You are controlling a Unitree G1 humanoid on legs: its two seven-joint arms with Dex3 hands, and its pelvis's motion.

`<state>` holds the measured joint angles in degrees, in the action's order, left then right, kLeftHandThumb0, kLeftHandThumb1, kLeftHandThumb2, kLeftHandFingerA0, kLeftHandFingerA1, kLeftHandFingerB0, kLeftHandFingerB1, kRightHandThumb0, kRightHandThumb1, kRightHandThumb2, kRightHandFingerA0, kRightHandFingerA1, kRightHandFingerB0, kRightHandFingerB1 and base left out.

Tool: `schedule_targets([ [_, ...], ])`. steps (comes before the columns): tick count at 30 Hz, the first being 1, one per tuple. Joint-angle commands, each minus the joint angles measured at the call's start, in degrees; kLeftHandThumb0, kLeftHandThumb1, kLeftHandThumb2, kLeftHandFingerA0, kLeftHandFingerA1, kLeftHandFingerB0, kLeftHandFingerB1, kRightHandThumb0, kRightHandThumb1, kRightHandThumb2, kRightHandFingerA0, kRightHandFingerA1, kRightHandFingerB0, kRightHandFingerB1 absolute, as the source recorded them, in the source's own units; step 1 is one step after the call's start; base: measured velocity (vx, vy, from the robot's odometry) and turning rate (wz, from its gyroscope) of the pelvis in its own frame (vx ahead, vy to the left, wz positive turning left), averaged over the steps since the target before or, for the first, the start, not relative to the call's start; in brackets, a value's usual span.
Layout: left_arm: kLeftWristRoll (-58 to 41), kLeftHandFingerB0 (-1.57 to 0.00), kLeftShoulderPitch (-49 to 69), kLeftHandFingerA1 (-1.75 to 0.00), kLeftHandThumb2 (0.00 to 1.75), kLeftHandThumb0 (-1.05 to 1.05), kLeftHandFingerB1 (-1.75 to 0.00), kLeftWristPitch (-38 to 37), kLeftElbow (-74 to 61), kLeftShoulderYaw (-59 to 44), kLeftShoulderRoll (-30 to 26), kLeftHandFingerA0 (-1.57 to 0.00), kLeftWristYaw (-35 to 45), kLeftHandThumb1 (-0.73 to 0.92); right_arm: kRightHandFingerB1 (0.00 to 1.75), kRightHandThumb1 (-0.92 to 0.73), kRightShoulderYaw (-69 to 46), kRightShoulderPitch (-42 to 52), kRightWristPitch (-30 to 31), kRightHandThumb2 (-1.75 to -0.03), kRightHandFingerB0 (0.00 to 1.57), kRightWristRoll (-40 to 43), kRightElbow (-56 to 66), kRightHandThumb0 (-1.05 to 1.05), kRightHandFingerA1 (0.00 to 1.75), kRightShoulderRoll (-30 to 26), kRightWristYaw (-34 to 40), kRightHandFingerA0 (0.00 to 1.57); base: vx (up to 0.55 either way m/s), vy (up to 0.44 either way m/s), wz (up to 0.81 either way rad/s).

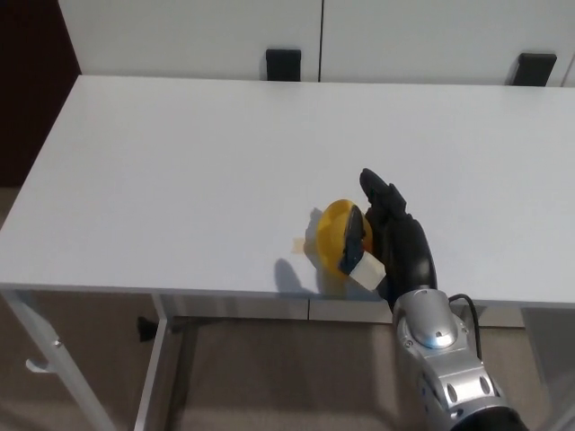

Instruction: The robot uses its right hand to push the yellow duck toy to the center of the white desk.

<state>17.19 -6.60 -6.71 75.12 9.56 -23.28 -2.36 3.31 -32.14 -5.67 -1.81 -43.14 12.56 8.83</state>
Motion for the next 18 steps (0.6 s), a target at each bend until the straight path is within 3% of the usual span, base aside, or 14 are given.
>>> schedule_targets([
  [1,0.14,-0.84,0.06,-0.80,0.70,-0.15,-0.66,-0.84,0.18,-0.38,-0.80,-0.85,-0.08,0.66,0.20,-0.78,-0.73,1.46,2.34,-1.20,0.00,0.76,0.27,-0.81,0.23,0.19,-0.68,0.00,0.00,0.000,0.00],
  [6,0.27,-0.82,0.37,-0.80,0.70,-0.17,-0.66,-1.15,0.13,-0.26,-0.58,-0.83,-0.31,0.67,0.20,-0.77,-1.14,1.86,1.46,-1.20,0.06,1.17,0.80,-0.83,0.24,-0.27,-1.85,0.01,0.00,0.000,0.00],
  [7,0.25,-0.80,0.46,-0.77,0.70,-0.16,-0.64,-1.19,0.13,-0.27,-0.53,-0.82,-0.27,0.67,0.20,-0.78,-1.09,1.86,1.20,-1.21,0.00,1.01,0.85,-0.84,0.24,-0.39,-2.09,0.00,0.00,0.000,0.00],
  [13,0.34,-0.82,0.63,-0.77,0.70,-0.16,-0.66,-1.12,0.38,-0.19,-0.61,-0.83,-0.01,0.66,0.17,-0.76,-1.06,1.54,0.44,-1.20,0.00,0.53,3.31,-0.84,0.20,-3.07,-4.61,0.00,0.00,0.000,0.00],
  [14,0.38,-0.83,0.66,-0.79,0.71,-0.16,-0.65,-0.95,0.42,-0.17,-0.77,-0.83,0.09,0.65,0.26,-0.90,-1.58,1.66,-0.78,-0.82,0.06,0.70,4.18,-0.92,0.29,-3.77,-4.58,0.00,0.00,0.000,0.00],
  [15,0.41,-0.83,0.70,-0.79,0.71,-0.16,-0.65,-0.72,0.48,-0.15,-0.95,-0.83,0.22,0.65,0.26,-0.90,-2.24,1.83,-2.30,-0.82,0.06,0.96,5.20,-0.92,0.29,-4.52,-4.49,0.00,0.00,0.000,0.00],
  [16,0.41,-0.78,0.65,-0.77,0.65,-0.18,-0.61,-0.54,0.42,-0.12,-0.95,-0.81,0.37,0.66,0.16,-0.80,-3.36,2.11,-3.66,-1.21,0.08,1.75,6.95,-0.84,0.20,-5.86,-5.19,0.00,0.00,0.000,0.00],
  [18,0.40,-0.78,0.58,-0.77,0.65,-0.18,-0.61,-0.37,0.33,-0.09,-0.91,-0.81,0.52,0.66,0.16,-0.80,-4.63,2.46,-4.92,-1.21,0.08,2.66,8.99,-0.84,0.20,-7.33,-6.16,0.00,0.00,0.000,0.00],
])
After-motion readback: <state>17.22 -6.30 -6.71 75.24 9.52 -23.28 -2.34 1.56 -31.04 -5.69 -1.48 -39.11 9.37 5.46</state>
